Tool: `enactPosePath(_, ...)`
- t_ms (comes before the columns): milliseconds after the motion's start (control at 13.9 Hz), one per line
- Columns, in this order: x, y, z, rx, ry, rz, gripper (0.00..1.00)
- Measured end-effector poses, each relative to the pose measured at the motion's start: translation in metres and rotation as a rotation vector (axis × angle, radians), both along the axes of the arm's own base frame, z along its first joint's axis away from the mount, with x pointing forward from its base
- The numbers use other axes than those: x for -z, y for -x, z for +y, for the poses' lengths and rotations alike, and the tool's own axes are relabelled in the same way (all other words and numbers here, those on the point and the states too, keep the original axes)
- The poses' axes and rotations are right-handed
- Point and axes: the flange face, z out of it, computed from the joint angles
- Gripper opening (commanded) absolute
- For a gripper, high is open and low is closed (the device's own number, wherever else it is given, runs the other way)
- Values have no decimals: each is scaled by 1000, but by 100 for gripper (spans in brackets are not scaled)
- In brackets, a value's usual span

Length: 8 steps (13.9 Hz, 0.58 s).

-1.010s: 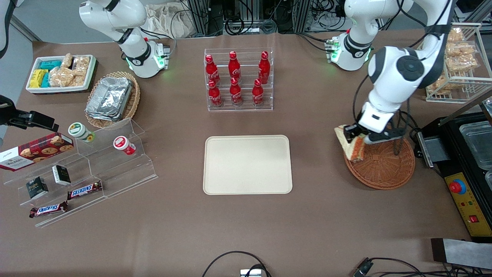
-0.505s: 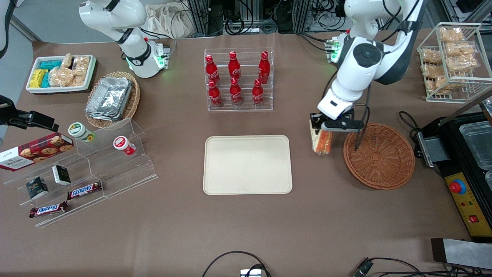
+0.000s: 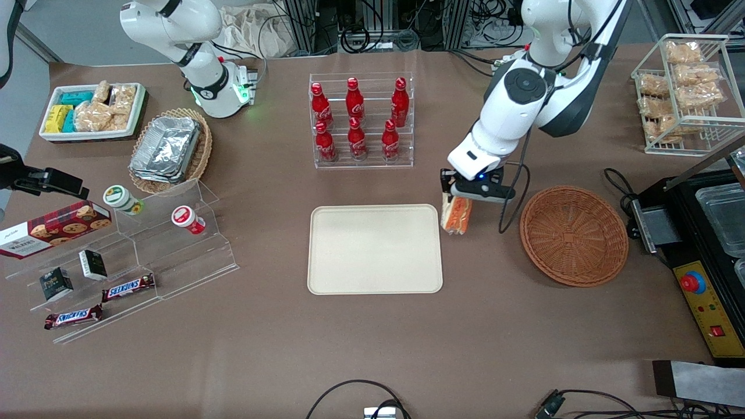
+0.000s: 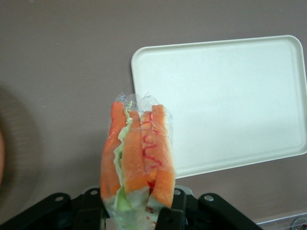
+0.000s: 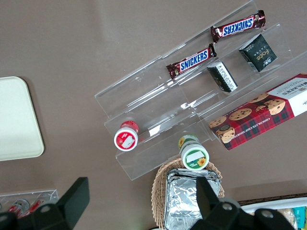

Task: Place sandwich from basket to tray
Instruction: 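Lift the sandwich out of the basket and carry it over the cream tray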

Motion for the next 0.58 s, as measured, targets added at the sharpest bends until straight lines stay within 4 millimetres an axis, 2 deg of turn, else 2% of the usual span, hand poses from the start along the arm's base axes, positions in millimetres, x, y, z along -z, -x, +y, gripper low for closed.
enactPosePath(216, 17, -11, -23, 17, -23, 0, 43)
enactPosePath(433, 43, -15, -49, 18, -47, 9, 43)
enactPosePath(577, 61, -19, -58, 21, -52, 26, 43)
